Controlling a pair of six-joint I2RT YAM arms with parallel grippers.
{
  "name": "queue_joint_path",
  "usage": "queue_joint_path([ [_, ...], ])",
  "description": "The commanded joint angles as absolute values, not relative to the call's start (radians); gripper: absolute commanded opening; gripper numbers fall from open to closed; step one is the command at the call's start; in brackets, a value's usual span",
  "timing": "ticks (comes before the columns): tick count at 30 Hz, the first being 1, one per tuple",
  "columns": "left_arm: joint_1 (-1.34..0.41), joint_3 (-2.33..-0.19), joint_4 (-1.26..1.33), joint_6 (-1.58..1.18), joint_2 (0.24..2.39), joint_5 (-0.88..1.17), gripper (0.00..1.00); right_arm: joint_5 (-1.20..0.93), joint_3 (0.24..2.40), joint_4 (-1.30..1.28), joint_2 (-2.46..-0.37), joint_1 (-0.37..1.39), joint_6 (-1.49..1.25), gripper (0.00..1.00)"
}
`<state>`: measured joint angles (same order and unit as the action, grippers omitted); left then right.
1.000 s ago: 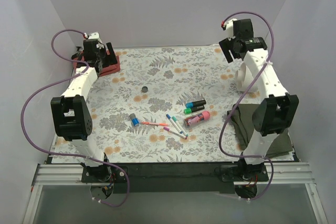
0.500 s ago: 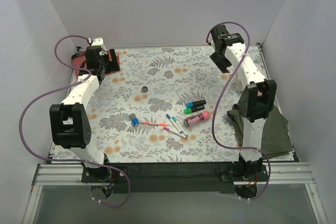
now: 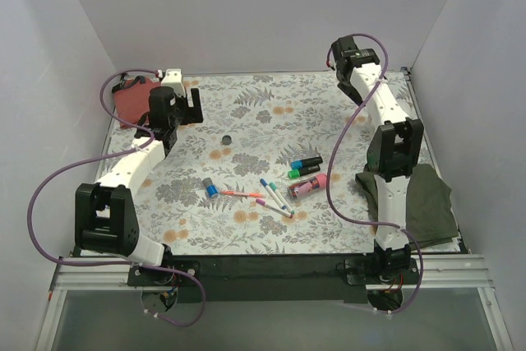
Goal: Sort the stationery into containers
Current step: Pick up the storage box at the corner of the board.
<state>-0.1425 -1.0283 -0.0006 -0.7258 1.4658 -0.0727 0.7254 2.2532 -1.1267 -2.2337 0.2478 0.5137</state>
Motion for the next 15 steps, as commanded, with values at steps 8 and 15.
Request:
queue_joint_path([
  [8, -0.138, -0.994, 0.049, -0.758, 1.436, -0.094, 0.82, 0.815, 2.319, -1.048, -2.302, 0.216, 0.656, 0.63],
  [15, -0.138, -0.992, 0.051, -0.778, 1.463, -0.083, 0.82, 0.83, 2.329, -1.005, -2.341, 0.216, 0.722, 0.59],
])
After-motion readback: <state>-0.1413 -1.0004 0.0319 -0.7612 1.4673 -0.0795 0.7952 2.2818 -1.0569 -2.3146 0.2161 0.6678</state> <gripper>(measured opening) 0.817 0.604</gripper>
